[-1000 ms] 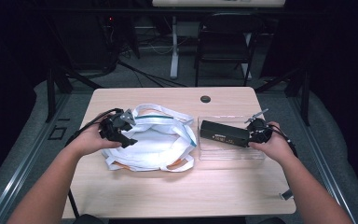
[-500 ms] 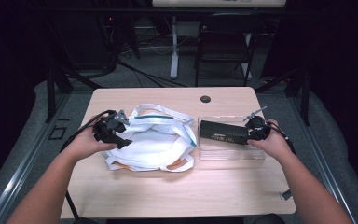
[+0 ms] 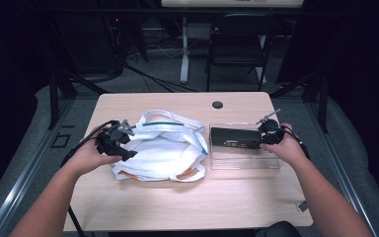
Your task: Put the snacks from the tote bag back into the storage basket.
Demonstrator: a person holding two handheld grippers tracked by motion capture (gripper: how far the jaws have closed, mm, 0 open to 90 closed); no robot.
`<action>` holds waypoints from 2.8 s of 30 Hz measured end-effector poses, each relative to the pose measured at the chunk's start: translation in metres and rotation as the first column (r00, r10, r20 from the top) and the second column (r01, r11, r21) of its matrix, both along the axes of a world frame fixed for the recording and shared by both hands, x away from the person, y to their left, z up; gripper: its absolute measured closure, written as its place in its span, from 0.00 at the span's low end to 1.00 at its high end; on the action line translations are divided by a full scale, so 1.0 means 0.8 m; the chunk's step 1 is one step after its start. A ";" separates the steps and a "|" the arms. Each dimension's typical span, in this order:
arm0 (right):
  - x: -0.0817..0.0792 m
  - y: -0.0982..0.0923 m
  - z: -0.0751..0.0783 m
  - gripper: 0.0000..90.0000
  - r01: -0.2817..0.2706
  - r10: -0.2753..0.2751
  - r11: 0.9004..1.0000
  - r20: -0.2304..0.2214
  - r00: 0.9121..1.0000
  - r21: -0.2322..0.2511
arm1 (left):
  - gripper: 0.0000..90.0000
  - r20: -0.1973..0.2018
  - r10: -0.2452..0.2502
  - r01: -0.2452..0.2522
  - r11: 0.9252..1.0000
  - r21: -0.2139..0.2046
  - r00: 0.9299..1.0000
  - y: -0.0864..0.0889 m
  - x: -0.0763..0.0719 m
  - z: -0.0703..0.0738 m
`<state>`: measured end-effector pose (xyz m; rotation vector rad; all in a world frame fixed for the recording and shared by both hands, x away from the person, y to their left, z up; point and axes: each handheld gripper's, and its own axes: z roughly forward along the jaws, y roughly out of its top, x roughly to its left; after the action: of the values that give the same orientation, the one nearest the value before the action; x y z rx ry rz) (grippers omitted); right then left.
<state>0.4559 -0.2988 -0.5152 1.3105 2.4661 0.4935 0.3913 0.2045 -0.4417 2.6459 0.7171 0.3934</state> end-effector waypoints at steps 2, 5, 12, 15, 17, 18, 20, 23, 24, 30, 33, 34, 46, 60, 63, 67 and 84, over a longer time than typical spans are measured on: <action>0.002 0.000 0.000 0.54 -0.003 0.003 1.000 0.005 1.000 -0.008 | 0.49 -0.005 0.004 -0.004 1.000 0.000 1.000 0.001 -0.001 0.000; 0.004 0.000 -0.001 0.54 0.004 -0.004 1.000 0.009 1.000 -0.010 | 0.49 -0.001 0.005 -0.005 1.000 0.002 1.000 0.001 -0.001 0.001; 0.009 0.000 -0.001 0.54 0.005 -0.005 1.000 0.007 1.000 -0.010 | 0.49 -0.003 0.011 -0.011 1.000 0.000 1.000 0.002 -0.002 0.000; 0.010 0.000 -0.002 0.54 0.013 -0.012 1.000 0.024 1.000 -0.010 | 0.49 -0.001 0.014 -0.014 1.000 0.001 1.000 0.003 -0.002 0.000; 0.011 0.000 -0.002 0.54 0.014 -0.013 1.000 0.029 0.999 -0.011 | 0.49 -0.003 0.017 -0.017 1.000 0.001 1.000 0.003 -0.002 -0.001; 0.011 0.000 -0.002 0.54 0.011 -0.011 1.000 0.027 1.000 -0.010 | 0.49 -0.003 0.016 -0.016 1.000 -0.001 1.000 0.004 -0.002 -0.001; 0.012 0.000 -0.002 0.54 0.009 -0.009 1.000 0.023 1.000 -0.011 | 0.49 -0.007 0.018 -0.018 1.000 -0.001 1.000 0.004 -0.002 -0.002; 0.013 0.000 -0.002 0.54 0.010 -0.010 1.000 0.028 1.000 -0.015 | 0.49 -0.003 0.017 -0.017 1.000 0.000 1.000 0.005 -0.002 -0.003; 0.013 0.000 -0.002 0.54 0.010 -0.010 1.000 0.029 1.000 -0.015 | 0.49 -0.003 0.017 -0.017 1.000 -0.001 1.000 0.005 -0.002 -0.003; 0.015 -0.001 -0.001 0.53 0.018 -0.018 1.000 0.036 0.999 -0.003 | 0.49 -0.007 0.021 -0.021 1.000 0.001 1.000 0.006 -0.002 -0.004; 0.016 -0.001 -0.002 0.53 0.020 -0.020 1.000 0.038 0.999 -0.006 | 0.49 -0.009 0.024 -0.024 1.000 -0.003 1.000 0.007 -0.002 -0.005; 0.016 0.000 -0.003 0.52 0.023 -0.023 1.000 0.039 0.999 0.000 | 0.49 -0.009 0.023 -0.023 1.000 -0.002 1.000 0.007 -0.001 -0.006; 0.012 -0.002 0.002 0.51 0.017 -0.017 1.000 0.029 0.999 0.012 | 0.49 -0.002 0.026 -0.026 1.000 -0.003 1.000 0.009 -0.002 -0.005; -0.011 0.009 0.032 0.56 -0.012 0.009 0.999 0.095 0.995 0.032 | 0.50 0.003 0.023 -0.023 1.000 -0.017 1.000 0.005 -0.002 -0.005; -0.016 0.011 0.040 0.57 -0.026 0.023 0.999 0.100 0.995 0.030 | 0.50 0.001 0.019 -0.019 1.000 -0.020 1.000 0.004 -0.003 -0.005; -0.021 0.014 0.049 0.59 -0.038 0.033 0.998 0.108 0.994 0.043 | 0.51 0.002 0.025 -0.025 0.999 -0.028 1.000 0.006 -0.004 -0.005; -0.049 0.031 0.075 0.67 -0.075 0.064 0.994 0.126 0.990 0.083 | 0.52 0.004 0.048 -0.048 0.996 -0.073 0.999 0.010 -0.007 -0.001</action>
<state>0.4168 -0.2737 -0.4553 1.1907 2.4189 0.6860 0.3858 0.2122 -0.4422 2.5629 0.7794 0.3802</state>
